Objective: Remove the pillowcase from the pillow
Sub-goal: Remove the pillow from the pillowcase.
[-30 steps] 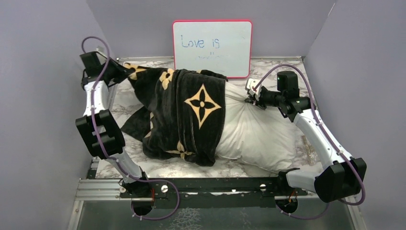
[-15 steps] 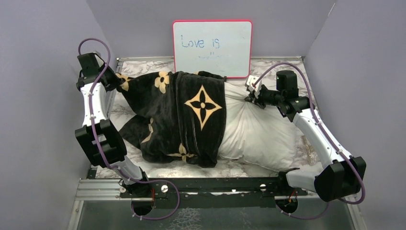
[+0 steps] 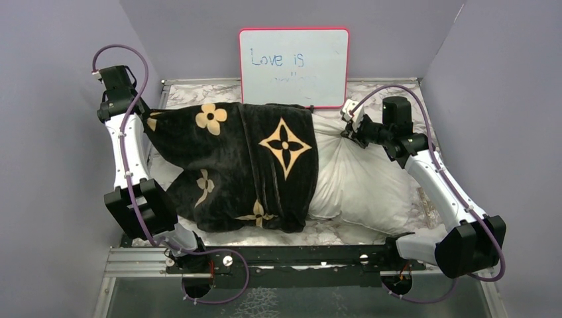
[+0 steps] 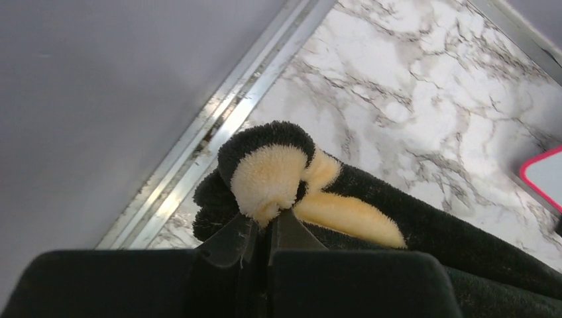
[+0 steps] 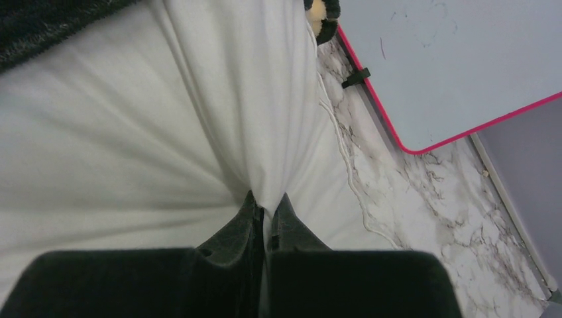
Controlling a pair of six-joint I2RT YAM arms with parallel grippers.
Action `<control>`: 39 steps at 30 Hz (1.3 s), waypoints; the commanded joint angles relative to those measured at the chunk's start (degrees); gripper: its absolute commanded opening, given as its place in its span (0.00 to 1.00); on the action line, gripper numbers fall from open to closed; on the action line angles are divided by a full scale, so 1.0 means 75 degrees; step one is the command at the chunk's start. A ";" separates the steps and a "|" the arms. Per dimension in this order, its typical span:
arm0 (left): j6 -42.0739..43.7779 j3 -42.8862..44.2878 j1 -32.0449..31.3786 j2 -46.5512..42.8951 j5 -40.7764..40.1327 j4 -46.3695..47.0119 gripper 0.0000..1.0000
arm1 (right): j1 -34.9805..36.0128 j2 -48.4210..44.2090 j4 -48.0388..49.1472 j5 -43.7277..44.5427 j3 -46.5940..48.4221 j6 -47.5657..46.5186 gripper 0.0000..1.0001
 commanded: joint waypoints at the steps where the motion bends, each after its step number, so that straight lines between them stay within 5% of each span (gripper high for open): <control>1: 0.0507 0.0695 0.0231 -0.0520 -0.2384 0.0513 0.00 | -0.0253 -0.0195 0.0378 0.1419 -0.0060 -0.0005 0.01; 8: 0.0441 0.0615 0.0231 -0.0475 -0.1979 0.0373 0.00 | -0.0256 -0.0248 0.0560 0.1880 -0.0096 0.0024 0.01; 11: 0.0383 0.0498 0.0231 -0.0481 -0.0760 0.0415 0.02 | -0.0257 -0.0194 0.0548 0.1462 0.0036 0.0065 0.01; 13: 0.0228 0.0462 0.0194 -0.0399 0.0316 0.0429 0.19 | -0.0253 -0.0078 0.0426 0.1034 0.0254 0.0227 0.01; 15: 0.0177 0.0443 0.0044 -0.0311 0.1367 0.0403 0.49 | -0.0243 0.0029 0.0383 0.0966 0.0386 0.0367 0.01; 17: 0.0282 0.0359 -0.0474 -0.0339 0.1429 0.0357 0.71 | -0.0243 0.0082 0.0391 0.1126 0.0438 0.0492 0.01; 19: 0.0254 0.0115 -0.1098 -0.0518 0.1386 0.0344 0.82 | -0.0241 0.0074 0.0398 0.1207 0.0427 0.0546 0.01; 30: -0.1753 -0.3589 -0.1530 -0.3059 0.2458 0.0775 0.93 | -0.0241 -0.0002 0.0801 0.1432 0.0166 0.0617 0.01; 39: -0.5155 -0.6804 -0.1528 -0.4319 0.4684 0.2886 0.96 | -0.0241 0.0000 0.0747 0.1235 0.0211 0.0593 0.01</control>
